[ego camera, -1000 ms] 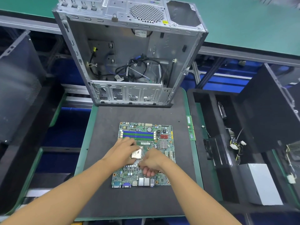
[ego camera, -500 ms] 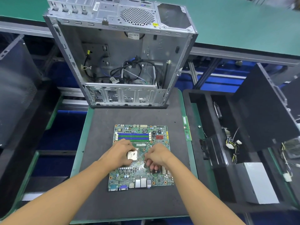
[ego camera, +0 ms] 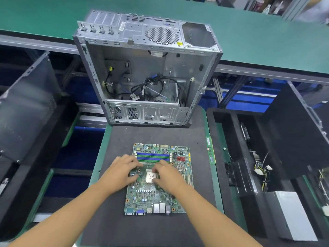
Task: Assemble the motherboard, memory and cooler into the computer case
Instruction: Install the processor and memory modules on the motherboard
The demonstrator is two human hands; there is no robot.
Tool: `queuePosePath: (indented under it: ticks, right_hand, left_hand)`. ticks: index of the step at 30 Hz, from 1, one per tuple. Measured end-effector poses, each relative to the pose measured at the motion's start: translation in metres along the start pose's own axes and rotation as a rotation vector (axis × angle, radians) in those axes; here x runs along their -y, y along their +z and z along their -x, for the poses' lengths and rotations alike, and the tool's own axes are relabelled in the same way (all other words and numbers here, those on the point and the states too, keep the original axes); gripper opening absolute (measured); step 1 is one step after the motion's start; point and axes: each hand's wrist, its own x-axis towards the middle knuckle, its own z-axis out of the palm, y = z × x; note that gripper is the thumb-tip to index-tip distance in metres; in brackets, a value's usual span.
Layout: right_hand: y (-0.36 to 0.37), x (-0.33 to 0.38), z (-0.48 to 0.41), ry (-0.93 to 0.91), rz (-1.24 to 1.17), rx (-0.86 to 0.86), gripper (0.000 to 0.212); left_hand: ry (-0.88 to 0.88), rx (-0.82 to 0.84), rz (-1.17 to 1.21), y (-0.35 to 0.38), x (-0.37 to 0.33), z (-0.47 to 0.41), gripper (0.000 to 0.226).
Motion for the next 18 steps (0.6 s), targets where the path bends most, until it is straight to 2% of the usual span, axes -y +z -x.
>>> queuePosePath:
  ticks: [3,7,14,18]
  right_hand:
    - [0.002,-0.006,0.0,0.023,-0.027,0.026,0.041]
    - [0.001,-0.014,0.001,0.014,-0.009,0.046,0.055]
    - [0.002,-0.015,-0.004,0.04,0.005,0.038,0.059]
    - [0.002,-0.013,-0.003,0.036,0.02,0.023,0.055]
  left_hand:
    - [0.063,0.008,-0.017,0.006,-0.011,0.001,0.029]
    - [0.125,0.052,-0.088,0.018,-0.023,-0.001,0.03]
    - [0.081,0.052,-0.163,0.017,-0.036,-0.004,0.021]
    - [0.084,0.063,-0.288,0.01,-0.048,-0.004,0.013]
